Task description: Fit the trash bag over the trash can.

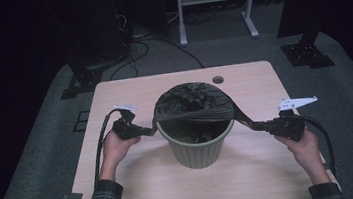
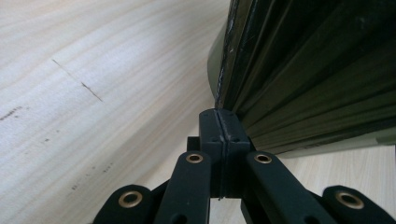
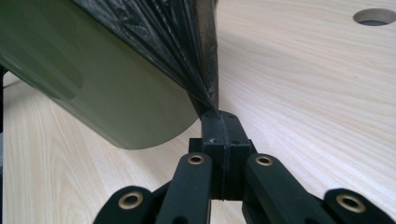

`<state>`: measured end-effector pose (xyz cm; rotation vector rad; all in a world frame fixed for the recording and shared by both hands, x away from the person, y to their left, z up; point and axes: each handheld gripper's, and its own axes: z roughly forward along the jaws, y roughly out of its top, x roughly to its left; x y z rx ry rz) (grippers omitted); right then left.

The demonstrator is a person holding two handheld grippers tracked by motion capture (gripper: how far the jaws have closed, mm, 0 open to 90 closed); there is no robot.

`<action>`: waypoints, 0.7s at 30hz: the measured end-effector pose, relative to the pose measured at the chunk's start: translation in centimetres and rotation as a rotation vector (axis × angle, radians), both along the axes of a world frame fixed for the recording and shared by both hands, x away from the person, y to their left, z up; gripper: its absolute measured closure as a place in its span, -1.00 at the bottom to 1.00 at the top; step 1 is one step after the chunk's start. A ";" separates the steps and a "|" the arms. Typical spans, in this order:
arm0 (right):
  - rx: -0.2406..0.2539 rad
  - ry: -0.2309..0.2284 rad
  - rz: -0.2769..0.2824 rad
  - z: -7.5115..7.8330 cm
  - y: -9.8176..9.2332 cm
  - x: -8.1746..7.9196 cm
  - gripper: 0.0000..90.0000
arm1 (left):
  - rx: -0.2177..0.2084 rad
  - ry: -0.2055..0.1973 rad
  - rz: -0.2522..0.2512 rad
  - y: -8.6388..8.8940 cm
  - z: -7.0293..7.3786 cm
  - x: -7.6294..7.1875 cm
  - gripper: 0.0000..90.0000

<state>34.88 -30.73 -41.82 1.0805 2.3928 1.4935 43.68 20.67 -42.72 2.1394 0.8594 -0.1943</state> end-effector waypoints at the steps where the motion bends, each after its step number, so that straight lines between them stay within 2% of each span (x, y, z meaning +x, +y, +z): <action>1: 0.001 0.003 0.005 -0.1 0.1 0.0 1.00 | 0.006 0.001 -0.008 -0.1 0.0 -0.1 0.99; 6: -0.003 0.003 0.028 -0.2 0.5 -0.6 1.00 | 0.028 0.017 -0.033 -0.1 0.0 -0.9 0.99; 11: -0.002 0.011 0.035 -0.3 0.5 -0.8 1.00 | 0.031 0.030 -0.041 -0.2 0.0 -1.1 0.98; 14: -0.014 0.015 0.056 -0.5 0.9 -0.9 1.00 | 0.055 0.027 -0.054 -0.4 0.2 -1.5 0.88; 16: -0.022 0.010 0.050 -0.4 0.8 -0.9 1.00 | 0.059 0.018 -0.048 -0.2 0.4 -1.7 0.85; 18: -0.025 0.002 0.028 -0.1 0.4 -0.9 0.59 | 0.059 0.005 -0.041 0.1 0.6 -1.8 0.61; 20: -0.009 -0.013 0.011 0.2 -0.1 -1.0 0.48 | -0.010 -0.047 -0.001 1.2 1.7 -2.5 0.39; 21: -0.009 -0.013 0.011 0.2 -0.1 -1.0 0.48 | -0.010 -0.047 -0.001 1.2 1.7 -2.5 0.30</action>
